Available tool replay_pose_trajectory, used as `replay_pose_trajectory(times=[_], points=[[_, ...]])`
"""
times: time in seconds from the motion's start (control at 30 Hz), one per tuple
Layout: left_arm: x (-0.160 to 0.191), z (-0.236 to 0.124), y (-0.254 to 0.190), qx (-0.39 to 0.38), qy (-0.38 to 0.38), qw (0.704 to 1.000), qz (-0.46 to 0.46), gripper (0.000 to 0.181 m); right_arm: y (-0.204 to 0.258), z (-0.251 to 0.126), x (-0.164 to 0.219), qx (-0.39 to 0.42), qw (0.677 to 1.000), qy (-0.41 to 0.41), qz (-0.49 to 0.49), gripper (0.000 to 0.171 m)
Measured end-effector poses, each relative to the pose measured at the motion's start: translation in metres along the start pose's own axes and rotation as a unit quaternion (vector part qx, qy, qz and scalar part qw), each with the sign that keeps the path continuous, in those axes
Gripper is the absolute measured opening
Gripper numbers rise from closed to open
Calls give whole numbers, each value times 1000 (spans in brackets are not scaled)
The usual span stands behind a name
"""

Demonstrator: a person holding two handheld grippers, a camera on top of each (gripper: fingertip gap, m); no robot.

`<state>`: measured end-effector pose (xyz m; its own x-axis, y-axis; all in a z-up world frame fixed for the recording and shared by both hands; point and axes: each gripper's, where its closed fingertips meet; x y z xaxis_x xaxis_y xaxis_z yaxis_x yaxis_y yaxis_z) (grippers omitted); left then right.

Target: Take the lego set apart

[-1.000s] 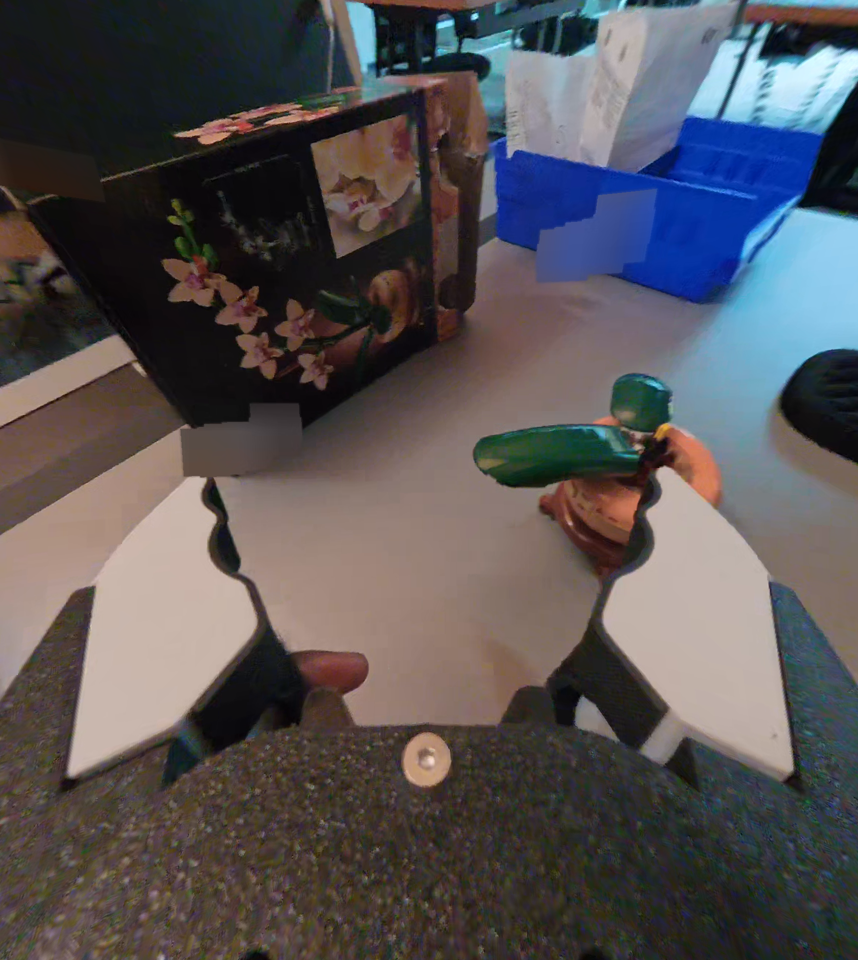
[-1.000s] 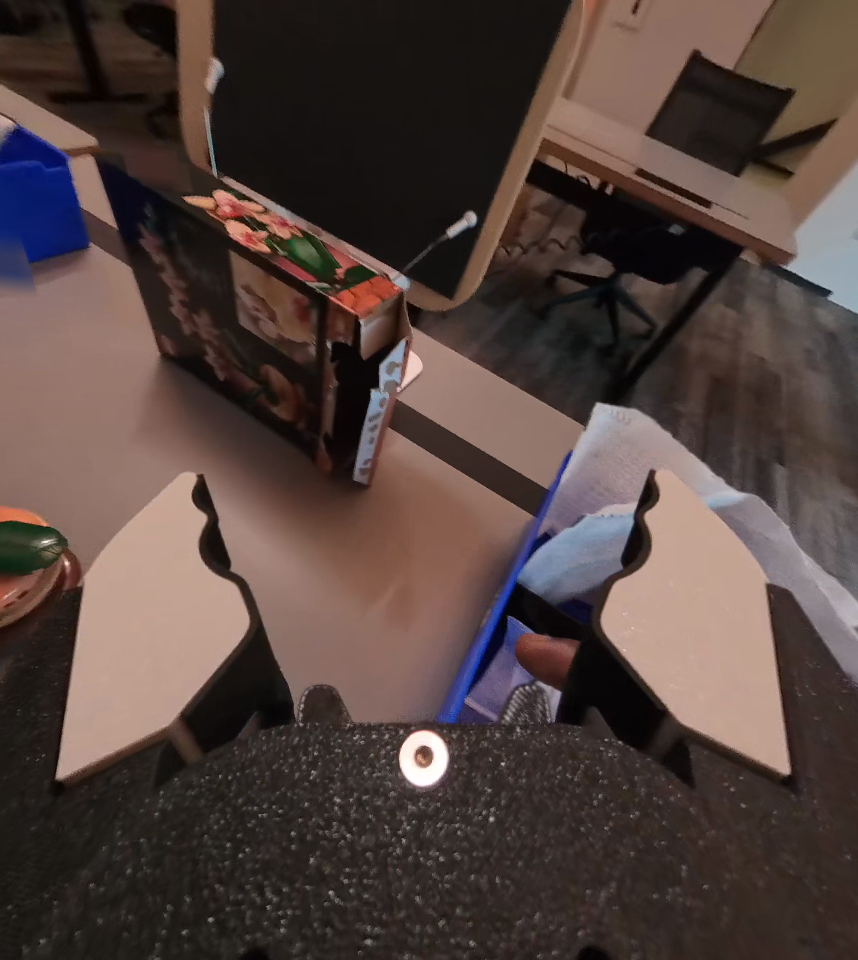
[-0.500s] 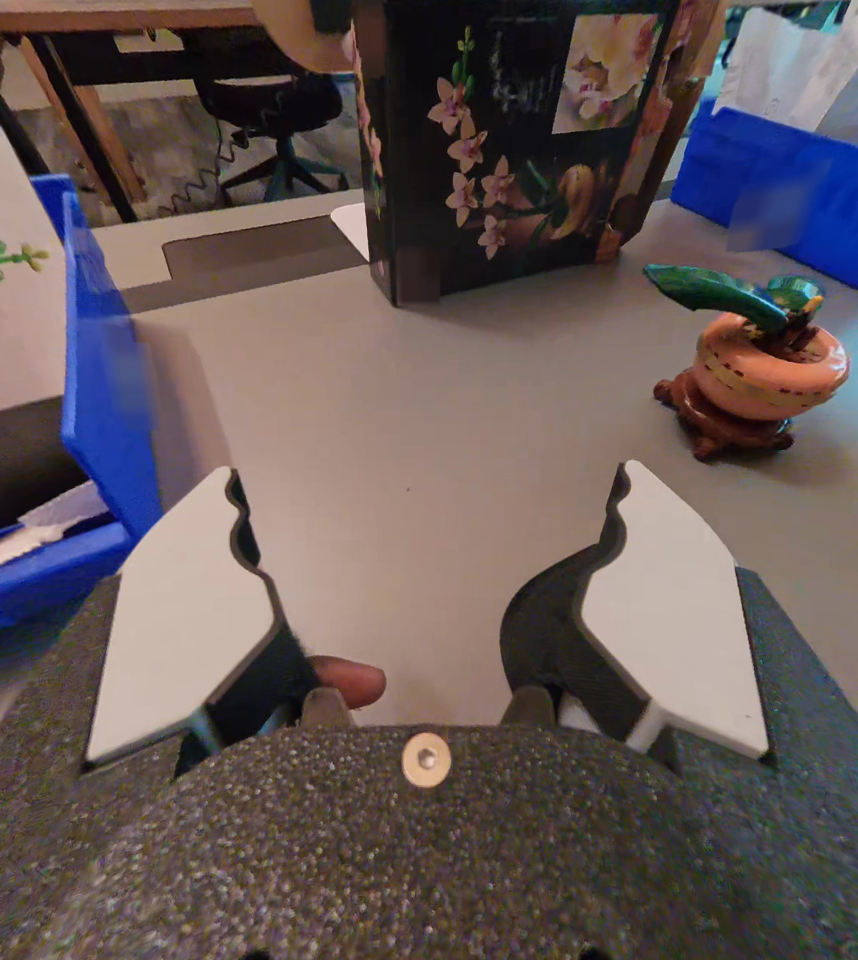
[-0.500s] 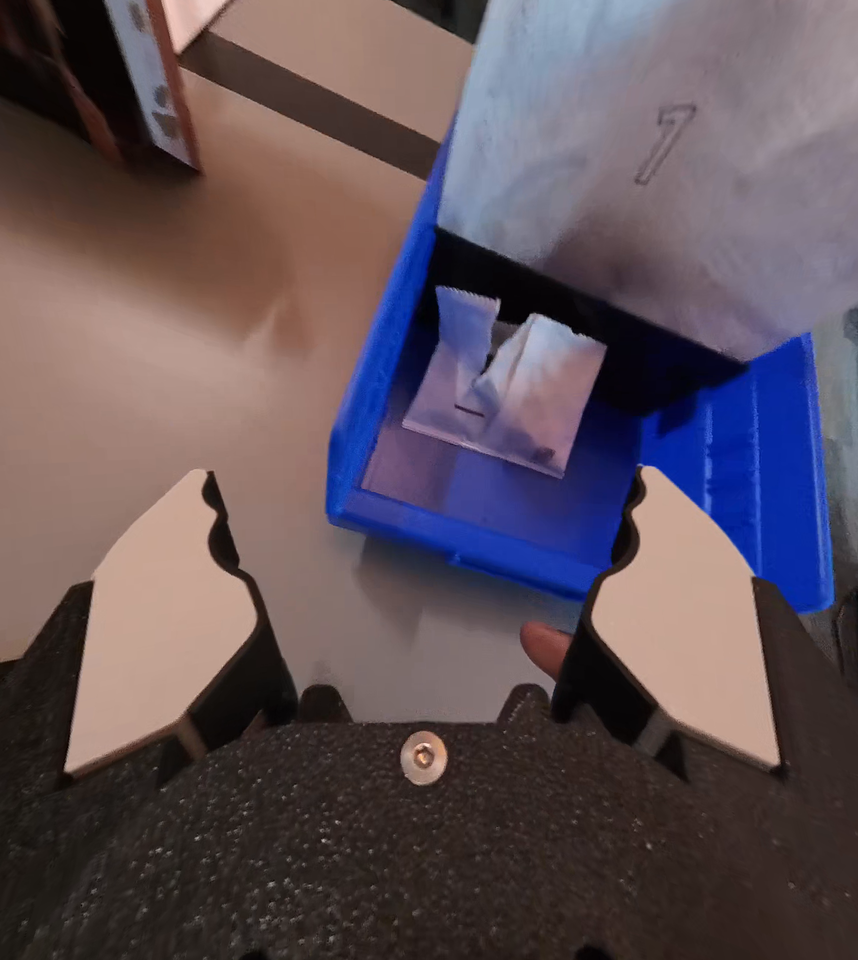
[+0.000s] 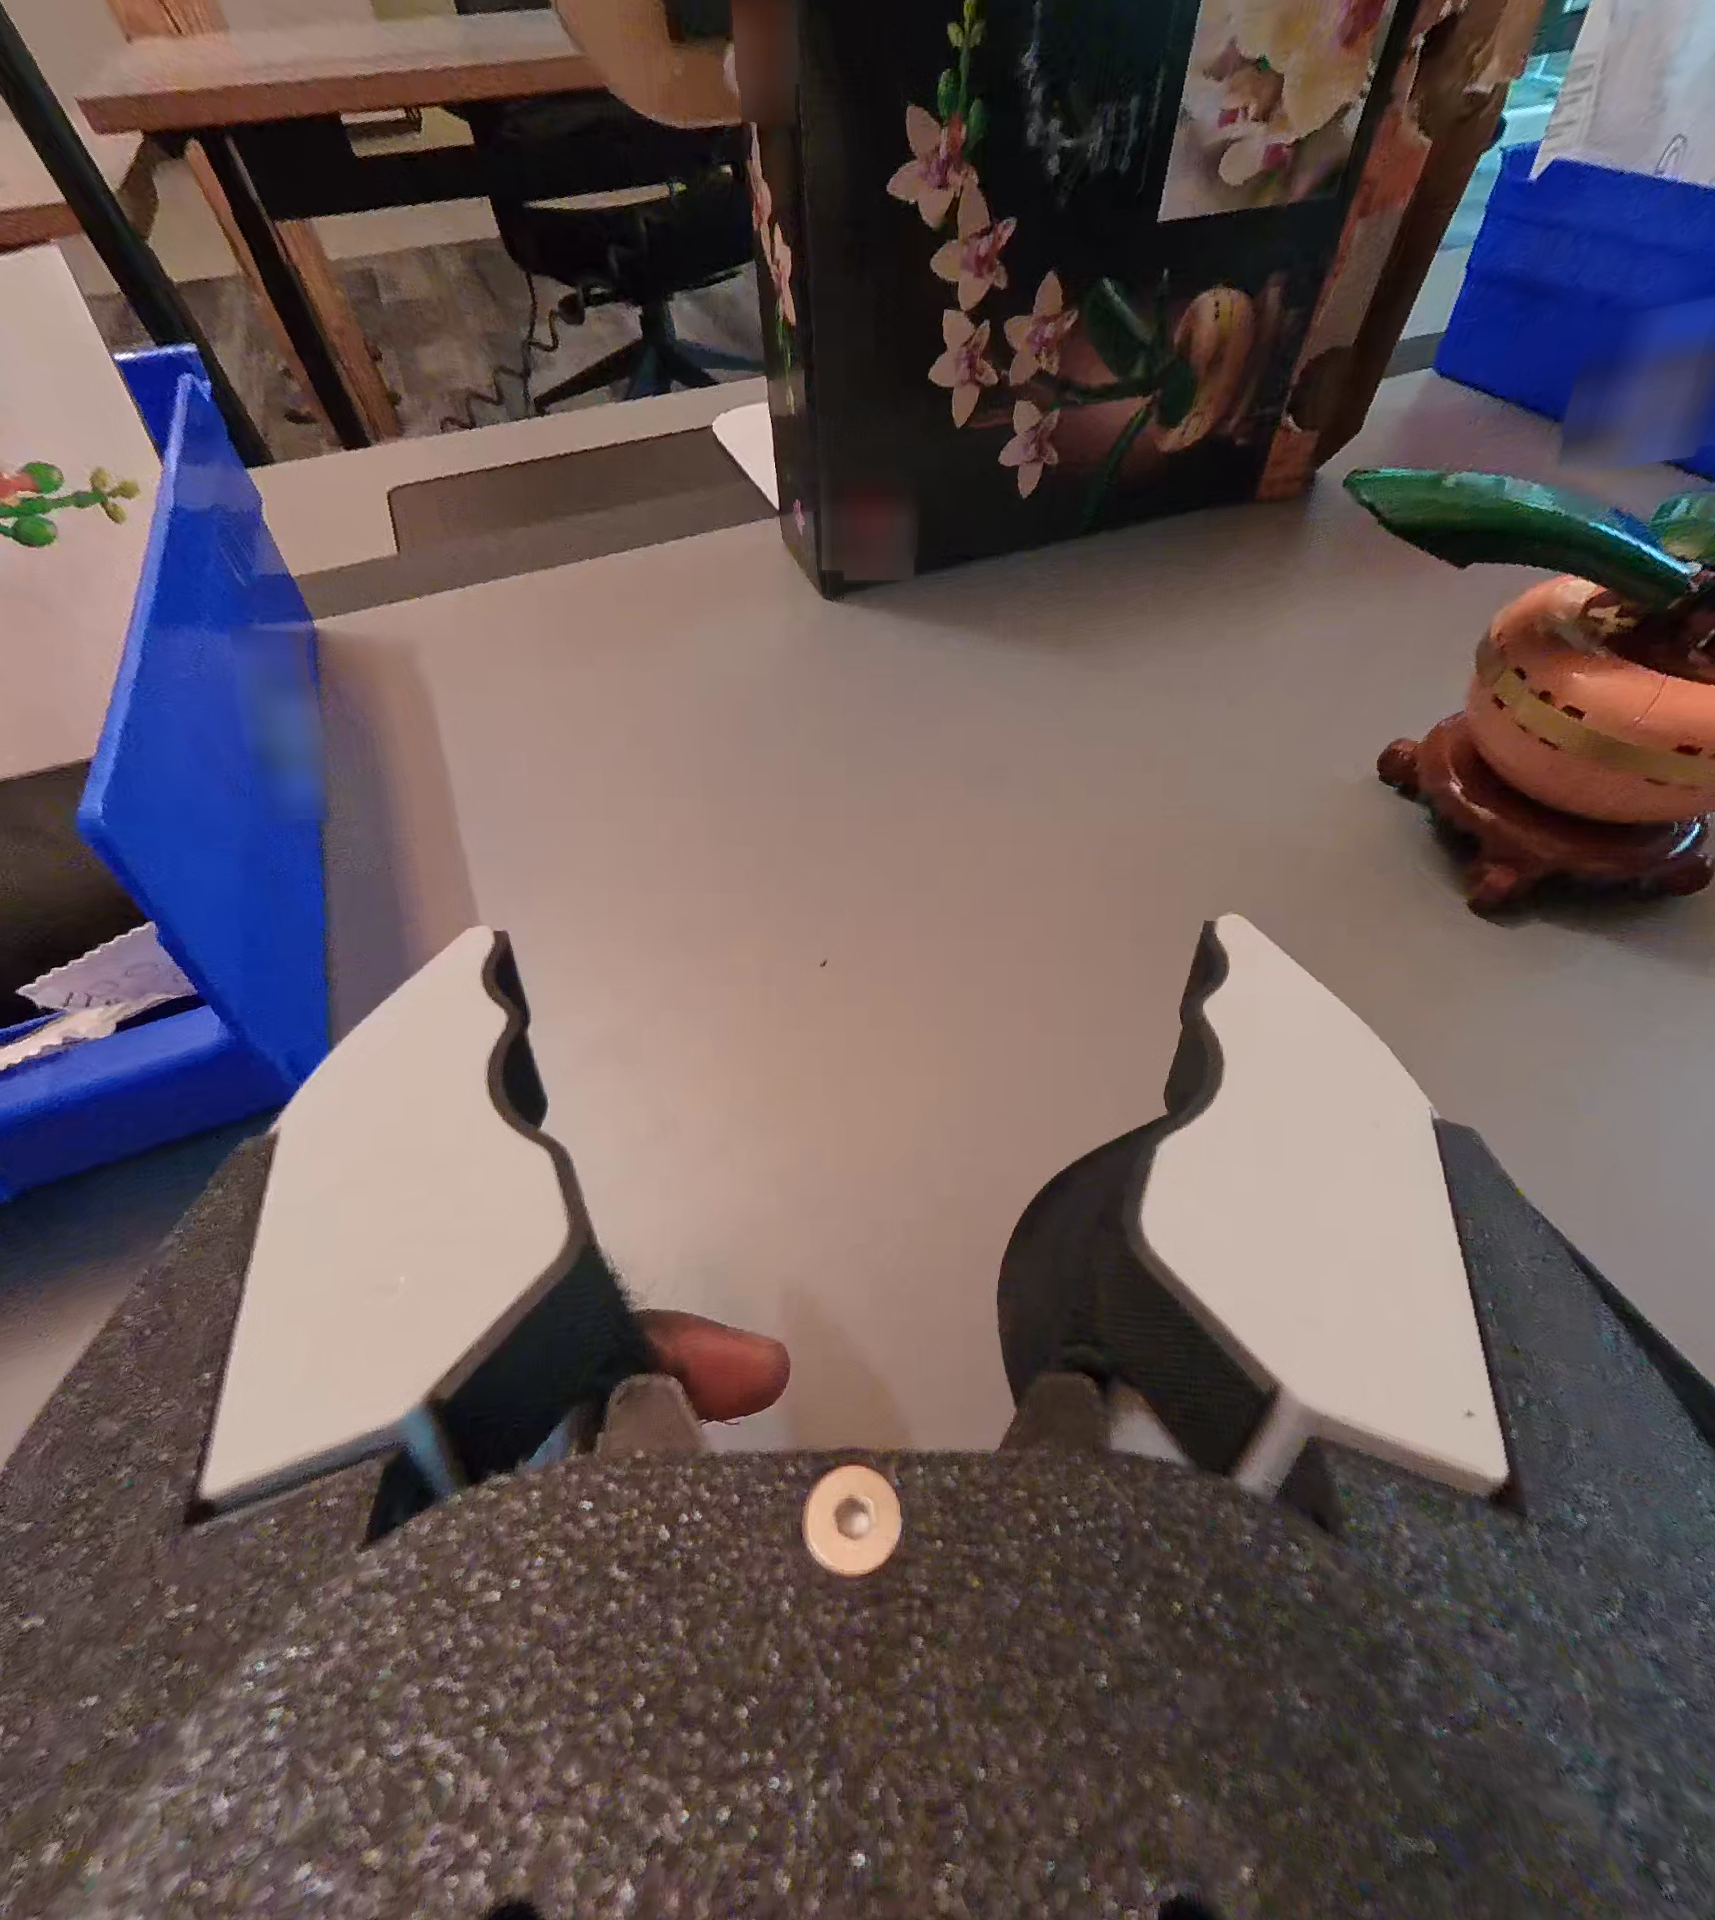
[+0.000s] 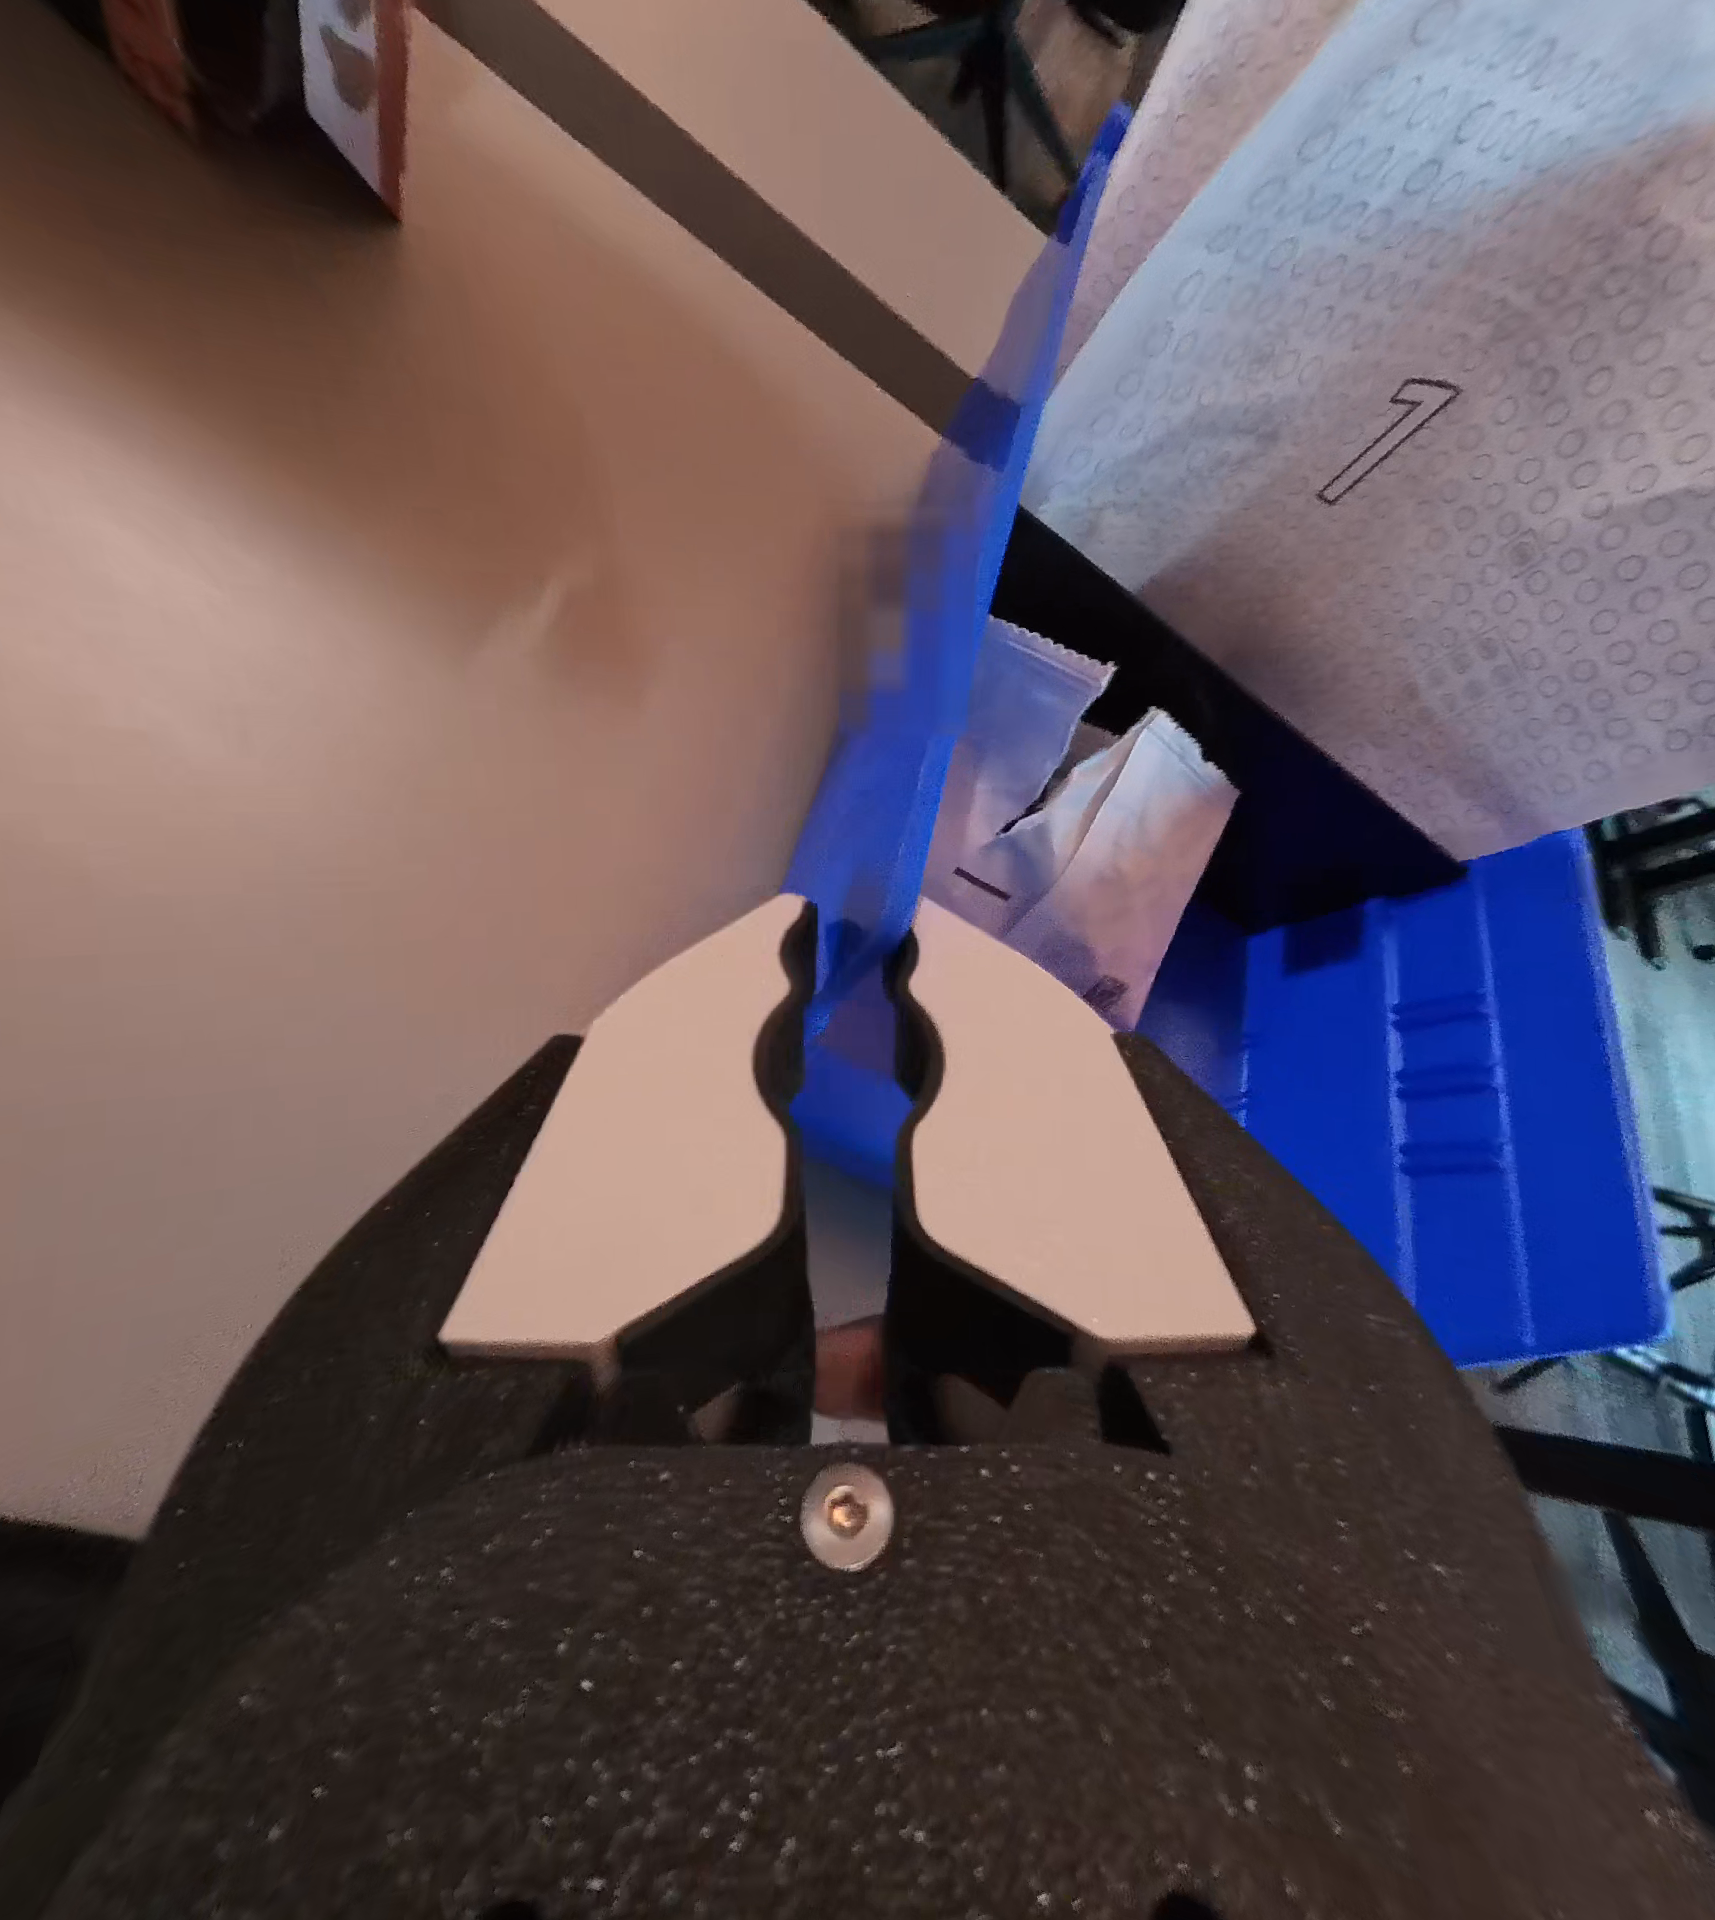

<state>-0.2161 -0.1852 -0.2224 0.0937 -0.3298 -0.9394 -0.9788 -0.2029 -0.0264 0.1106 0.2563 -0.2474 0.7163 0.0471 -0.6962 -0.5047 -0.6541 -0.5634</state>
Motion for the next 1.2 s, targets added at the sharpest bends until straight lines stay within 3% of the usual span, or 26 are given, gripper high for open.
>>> replay_pose_trajectory(times=[0.23,0.47,0.77,1.2], points=[[10,7,-2,7,17,1000,2,120,-10,-8,16,-18,997,13,68,5],[6,11,-8,12,14,1000,14,119,-16,-41,42,-43,993,20,104,4],[-24,11,-30,37,-22,999,33,113,-9,-94,70,-69,992,21,100,3],[-79,10,-115,131,-63,982,120,108,13,-144,82,-55,995,9,78,4]])
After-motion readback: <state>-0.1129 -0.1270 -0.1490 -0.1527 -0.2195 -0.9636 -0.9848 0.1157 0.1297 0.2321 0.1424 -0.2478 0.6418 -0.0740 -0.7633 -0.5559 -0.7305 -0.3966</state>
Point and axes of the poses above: each gripper's, where its closed fingertips meet, z out along the fingers, x out of its underside, y = z × x across the jaws, and after that the axes turned 10 degrees about x, right-handed
